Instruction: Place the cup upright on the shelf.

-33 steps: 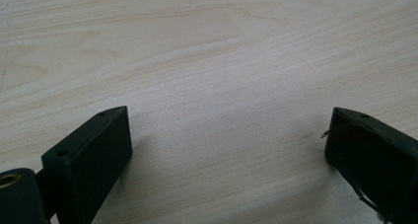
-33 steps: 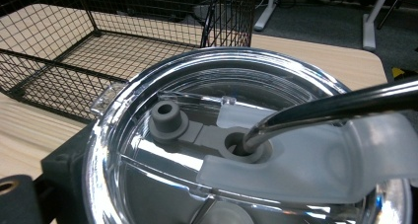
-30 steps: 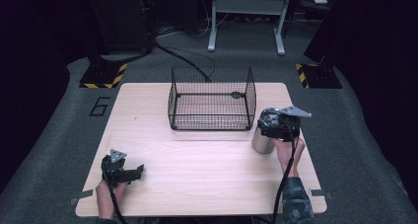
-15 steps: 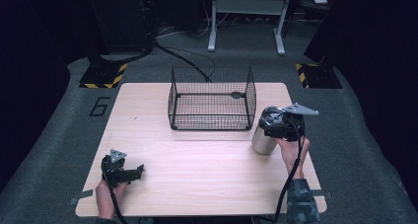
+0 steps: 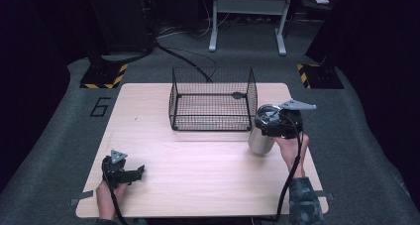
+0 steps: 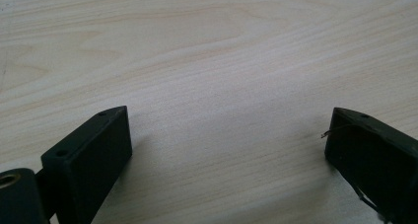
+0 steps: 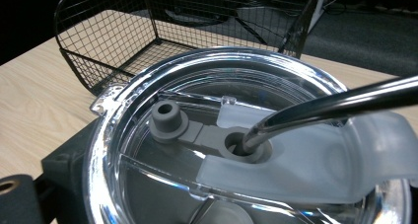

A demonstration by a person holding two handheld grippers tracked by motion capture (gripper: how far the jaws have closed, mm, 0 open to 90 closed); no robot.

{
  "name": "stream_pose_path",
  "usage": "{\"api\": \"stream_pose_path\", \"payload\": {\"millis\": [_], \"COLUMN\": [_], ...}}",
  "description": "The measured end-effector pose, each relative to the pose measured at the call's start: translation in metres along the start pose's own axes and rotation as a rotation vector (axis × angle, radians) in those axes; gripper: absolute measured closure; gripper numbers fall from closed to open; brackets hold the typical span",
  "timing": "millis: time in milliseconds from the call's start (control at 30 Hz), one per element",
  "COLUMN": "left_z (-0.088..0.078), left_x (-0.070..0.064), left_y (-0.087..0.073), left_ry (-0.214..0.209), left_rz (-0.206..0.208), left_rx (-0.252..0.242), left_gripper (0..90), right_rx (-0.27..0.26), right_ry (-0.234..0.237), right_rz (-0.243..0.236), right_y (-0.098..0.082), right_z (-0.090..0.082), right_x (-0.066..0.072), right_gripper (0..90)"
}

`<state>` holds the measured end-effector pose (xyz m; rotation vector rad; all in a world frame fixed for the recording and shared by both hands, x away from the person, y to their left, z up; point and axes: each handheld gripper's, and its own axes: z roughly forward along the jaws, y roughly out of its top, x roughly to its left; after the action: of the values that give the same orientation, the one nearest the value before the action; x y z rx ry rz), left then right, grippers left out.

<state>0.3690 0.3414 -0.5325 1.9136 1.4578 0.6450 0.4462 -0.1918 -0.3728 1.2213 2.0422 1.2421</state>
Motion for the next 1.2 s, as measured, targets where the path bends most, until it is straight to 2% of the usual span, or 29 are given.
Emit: {"api": "stream_pose_path", "payload": {"millis": [233, 433, 833, 1200], "left_z": [0.000, 0.000, 0.000, 0.000], "left_x": [0.000, 0.000, 0.000, 0.000], "left_y": [0.000, 0.000, 0.000, 0.000], "left_ry": [0.000, 0.000, 0.000, 0.001], "left_rz": [0.000, 0.000, 0.001, 0.001], "left_rx": [0.000, 0.000, 0.005, 0.000], "left_gripper": [3.8, 3.8, 3.9, 3.9], "right_rx": [-0.001, 0.004, 0.016, 0.005], "right_ry": [0.026, 0.048, 0.071, 0.100], "right_rz": [0.003, -0.024, -0.044, -0.060], "right_y": [0.007, 0.016, 0.030, 0.046], "right_z": [0.002, 0.001, 0.003, 0.006], "right_x": [0.006, 0.013, 0.026, 0.031], "right_gripper": [3.8, 3.8, 3.8, 3.8]}}
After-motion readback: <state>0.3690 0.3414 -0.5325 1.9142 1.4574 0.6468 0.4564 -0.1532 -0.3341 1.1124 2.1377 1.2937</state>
